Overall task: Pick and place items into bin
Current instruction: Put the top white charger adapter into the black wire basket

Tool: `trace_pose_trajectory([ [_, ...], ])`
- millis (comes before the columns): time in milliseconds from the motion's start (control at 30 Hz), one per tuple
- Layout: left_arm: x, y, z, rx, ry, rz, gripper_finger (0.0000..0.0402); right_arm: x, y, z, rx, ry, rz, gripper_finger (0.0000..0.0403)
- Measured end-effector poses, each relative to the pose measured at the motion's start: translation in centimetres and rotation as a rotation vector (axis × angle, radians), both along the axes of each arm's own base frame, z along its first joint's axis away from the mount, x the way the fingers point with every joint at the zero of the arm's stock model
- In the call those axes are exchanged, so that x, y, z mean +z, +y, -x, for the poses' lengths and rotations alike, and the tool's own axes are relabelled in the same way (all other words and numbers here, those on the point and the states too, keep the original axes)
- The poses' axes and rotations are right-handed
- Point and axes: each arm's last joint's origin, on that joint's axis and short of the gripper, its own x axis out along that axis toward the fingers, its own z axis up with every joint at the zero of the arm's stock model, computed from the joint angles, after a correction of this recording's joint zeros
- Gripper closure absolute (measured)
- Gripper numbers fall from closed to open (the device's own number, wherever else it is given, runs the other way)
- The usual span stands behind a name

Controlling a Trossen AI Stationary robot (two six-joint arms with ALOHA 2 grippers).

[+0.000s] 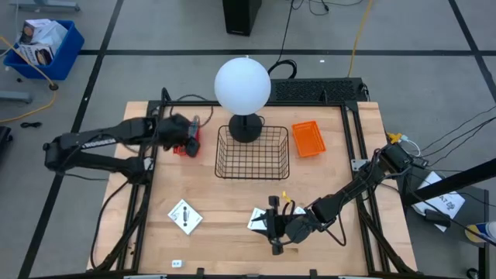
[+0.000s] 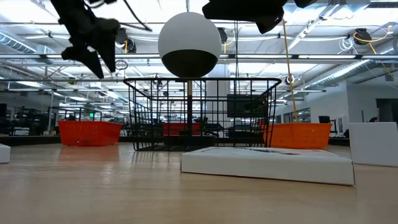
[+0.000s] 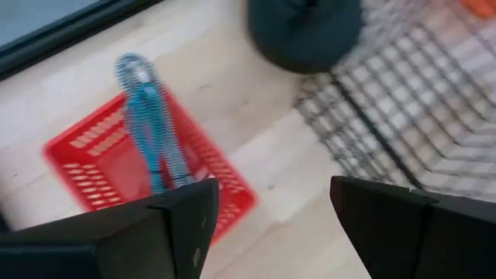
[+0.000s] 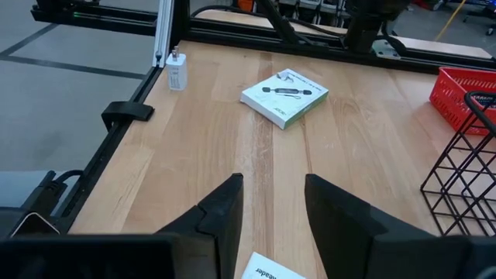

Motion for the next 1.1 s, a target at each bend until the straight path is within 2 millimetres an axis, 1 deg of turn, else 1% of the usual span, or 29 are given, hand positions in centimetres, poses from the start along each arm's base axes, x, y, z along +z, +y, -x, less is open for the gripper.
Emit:
trace_pose_trajectory([
  [167, 0.3, -3.3, -0.6, -0.101, -0.051, -0.009, 0.0147, 0.1, 0.4, 0.8, 0.022, 0.037, 0.039, 0.0267],
  [300, 0.8, -5.8, -1.6, -0.181, -0.146, -0.052, 0.0147, 0.4, 0.2, 1.9, -0.039, 0.083, 0.077, 0.0250],
  [467, 1.7, -8.7, -3.1, -0.309, -0.309, -0.118, 0.0147, 1.0, -0.1, 3.5, -0.125, 0.125, 0.116, 0.0208],
  [633, 2.4, -11.5, -4.1, -0.434, -0.420, -0.219, 0.0147, 1.5, -0.8, 5.2, -0.216, 0.207, 0.069, 0.0164],
  [667, 2.3, -12.0, -4.2, -0.461, -0.420, -0.235, 0.0147, 1.5, -1.1, 5.5, -0.239, 0.226, 0.054, 0.0158],
  [767, 2.3, -13.4, -5.1, -0.516, -0.470, -0.272, 0.0147, 1.7, -1.8, 6.8, -0.309, 0.298, 0.032, 0.0146],
  [900, 1.9, -14.8, -6.1, -0.561, -0.500, -0.309, 0.0147, 1.6, -2.5, 8.2, -0.400, 0.370, 0.006, 0.0143],
  [1100, 1.1, -16.1, -7.4, -0.600, -0.521, -0.334, 0.0147, 1.0, -2.4, 9.2, -0.460, 0.451, -0.055, 0.0142],
])
